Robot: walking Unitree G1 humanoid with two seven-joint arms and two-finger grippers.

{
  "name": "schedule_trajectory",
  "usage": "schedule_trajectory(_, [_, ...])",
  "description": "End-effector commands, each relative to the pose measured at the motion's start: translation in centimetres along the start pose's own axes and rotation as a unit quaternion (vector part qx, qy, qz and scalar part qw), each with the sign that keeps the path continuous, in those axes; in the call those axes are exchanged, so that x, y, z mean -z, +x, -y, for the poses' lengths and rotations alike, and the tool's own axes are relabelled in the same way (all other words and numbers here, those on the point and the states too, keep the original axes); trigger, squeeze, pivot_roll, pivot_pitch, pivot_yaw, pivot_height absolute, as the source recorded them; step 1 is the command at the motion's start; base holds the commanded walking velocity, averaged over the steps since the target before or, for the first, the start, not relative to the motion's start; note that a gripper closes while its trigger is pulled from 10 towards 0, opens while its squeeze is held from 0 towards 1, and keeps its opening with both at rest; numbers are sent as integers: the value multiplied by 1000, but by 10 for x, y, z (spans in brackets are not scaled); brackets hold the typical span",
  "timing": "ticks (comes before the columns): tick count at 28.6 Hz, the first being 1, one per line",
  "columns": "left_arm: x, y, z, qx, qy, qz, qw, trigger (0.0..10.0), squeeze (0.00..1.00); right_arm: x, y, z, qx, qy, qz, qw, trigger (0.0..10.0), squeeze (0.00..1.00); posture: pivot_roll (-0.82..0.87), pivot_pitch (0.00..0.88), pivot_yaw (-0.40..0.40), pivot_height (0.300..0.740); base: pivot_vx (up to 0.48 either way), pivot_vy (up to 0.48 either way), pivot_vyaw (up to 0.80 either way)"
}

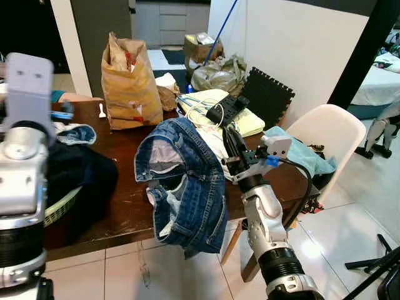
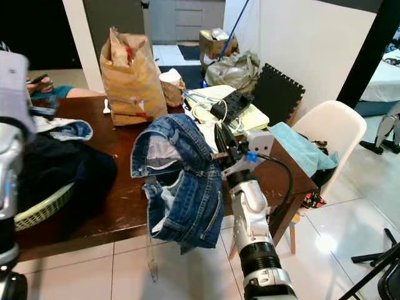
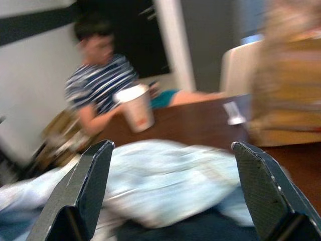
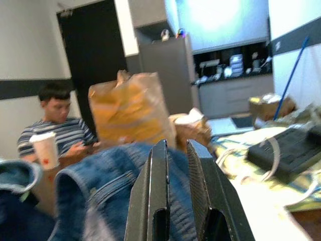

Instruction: Hang hanger

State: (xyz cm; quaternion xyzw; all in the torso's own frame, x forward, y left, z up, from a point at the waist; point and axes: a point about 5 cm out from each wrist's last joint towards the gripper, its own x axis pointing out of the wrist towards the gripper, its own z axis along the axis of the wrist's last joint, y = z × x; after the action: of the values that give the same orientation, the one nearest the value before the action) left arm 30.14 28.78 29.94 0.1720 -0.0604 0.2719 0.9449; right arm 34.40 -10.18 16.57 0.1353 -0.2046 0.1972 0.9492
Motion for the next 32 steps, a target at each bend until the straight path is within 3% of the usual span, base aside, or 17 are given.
schedule_trajectory(1, [18, 11, -24, -66, 4, -41, 997, 10000, 1000, 6, -1, 0, -14, -3, -29, 999, 10000, 0, 124, 0, -129, 740, 0, 0, 0])
schedule_trajectory(5, [29, 19, -31, -83, -8, -58, 995, 10000, 1000, 8, -1, 0, -16, 0, -38, 999, 10000, 0, 120, 0, -137, 740, 0, 0, 0])
schedule_trajectory(9, [29, 29, -31, -68, -10, -43, 997, 10000, 1000, 8, 0, -2, -25, 1, -40, 999, 10000, 0, 115, 4, -143, 740, 0, 0, 0])
schedule_trajectory(11, [29, 37, -34, -50, -41, -38, 997, 10000, 1000, 8, 0, -4, -31, 1, -40, 999, 10000, 0, 114, 7, -145, 740, 0, 0, 0])
schedule_trajectory(15, [29, 43, -37, -40, -52, -34, 997, 10000, 992, 8, 0, -4, -34, 2, -41, 999, 10000, 0, 113, 11, -144, 740, 0, 0, 0])
schedule_trajectory(16, [29, 46, -37, -34, -54, -33, 997, 10000, 0, 8, -1, -4, -35, 2, -42, 999, 10000, 0, 112, 11, -144, 740, 0, 0, 0])
schedule_trajectory(26, [56, 50, -34, -35, -48, -111, 992, 10000, 0, 10, -3, -6, -42, 0, -49, 998, 10000, 0, 104, 16, -139, 740, 0, 0, 0])
schedule_trajectory(27, [58, 51, -35, -39, -52, -116, 991, 392, 0, 10, -3, -6, -42, -1, -50, 998, 10000, 0, 104, 16, -139, 740, 0, 0, 0])
schedule_trajectory(32, [59, 52, -35, -36, -54, -114, 991, 0, 0, 9, -2, -4, -40, -2, -49, 998, 10000, 0, 105, 15, -138, 740, 0, 0, 0])
